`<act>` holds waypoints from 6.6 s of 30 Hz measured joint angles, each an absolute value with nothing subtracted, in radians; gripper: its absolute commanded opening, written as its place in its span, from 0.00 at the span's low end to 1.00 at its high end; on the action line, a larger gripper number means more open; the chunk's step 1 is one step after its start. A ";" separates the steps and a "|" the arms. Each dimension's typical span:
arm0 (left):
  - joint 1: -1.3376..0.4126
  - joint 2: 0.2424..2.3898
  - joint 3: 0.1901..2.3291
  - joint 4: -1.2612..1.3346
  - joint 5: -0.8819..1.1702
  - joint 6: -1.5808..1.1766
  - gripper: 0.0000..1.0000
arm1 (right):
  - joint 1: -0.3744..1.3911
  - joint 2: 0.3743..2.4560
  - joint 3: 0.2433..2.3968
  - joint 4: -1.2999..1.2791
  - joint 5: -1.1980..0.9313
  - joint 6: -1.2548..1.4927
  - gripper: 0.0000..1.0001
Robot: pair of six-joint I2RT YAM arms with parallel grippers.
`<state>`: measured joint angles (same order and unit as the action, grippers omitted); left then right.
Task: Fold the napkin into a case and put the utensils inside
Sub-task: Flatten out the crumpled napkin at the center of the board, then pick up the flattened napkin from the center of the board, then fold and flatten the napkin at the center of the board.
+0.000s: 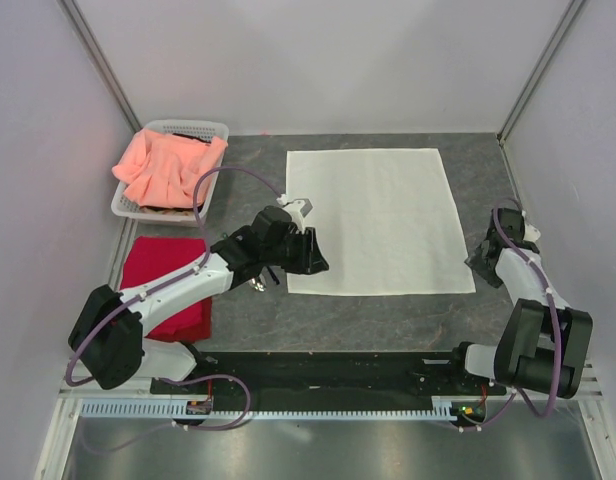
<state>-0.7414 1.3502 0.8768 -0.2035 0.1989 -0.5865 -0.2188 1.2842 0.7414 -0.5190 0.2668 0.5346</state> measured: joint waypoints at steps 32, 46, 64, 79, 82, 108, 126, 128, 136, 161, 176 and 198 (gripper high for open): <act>-0.742 1.289 0.838 -0.196 0.329 -0.586 0.52 | -0.303 1.382 0.685 -0.511 0.183 0.572 0.13; -0.741 1.325 0.846 -0.436 0.103 -0.623 0.41 | -0.303 1.203 0.645 -0.502 0.101 0.545 0.00; -0.766 1.559 0.996 -0.681 -0.179 -0.941 0.37 | -0.286 1.153 0.616 -0.461 -0.004 0.523 0.00; -0.849 1.737 1.134 -0.773 -0.326 -1.008 0.41 | -0.272 1.153 0.604 -0.432 -0.041 0.519 0.00; -0.849 1.750 1.135 -0.780 -0.336 -1.013 0.41 | -0.272 1.153 0.603 -0.429 -0.049 0.519 0.00; -0.833 1.734 1.052 -0.648 -0.320 -1.023 0.02 | -0.270 1.151 0.602 -0.427 -0.057 0.518 0.00; -0.834 1.347 1.541 -0.623 -0.206 -0.644 0.02 | -0.270 0.984 1.239 -0.686 -0.156 0.474 0.00; -0.837 1.291 1.635 -0.603 -0.168 -0.585 0.02 | -0.269 0.961 1.417 -0.711 -0.144 0.453 0.00; -0.844 1.085 1.845 -0.557 -0.076 -0.446 0.02 | -0.265 0.863 1.927 -0.795 -0.107 0.417 0.00; -0.436 1.821 1.688 -0.429 0.033 -0.497 0.02 | -0.241 1.540 1.327 -0.310 -0.216 0.503 0.00; -0.389 2.053 1.783 -0.300 0.169 -0.516 0.02 | -0.170 1.834 1.468 -0.250 -0.230 0.477 0.00; -0.391 1.589 1.338 -0.521 0.294 -0.548 0.02 | -0.215 1.333 1.102 -0.615 -0.023 0.512 0.00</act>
<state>-0.3908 1.5894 1.3384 -0.5209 0.2935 -0.5476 -0.2150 1.3334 1.1015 -0.6147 -0.0235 0.5121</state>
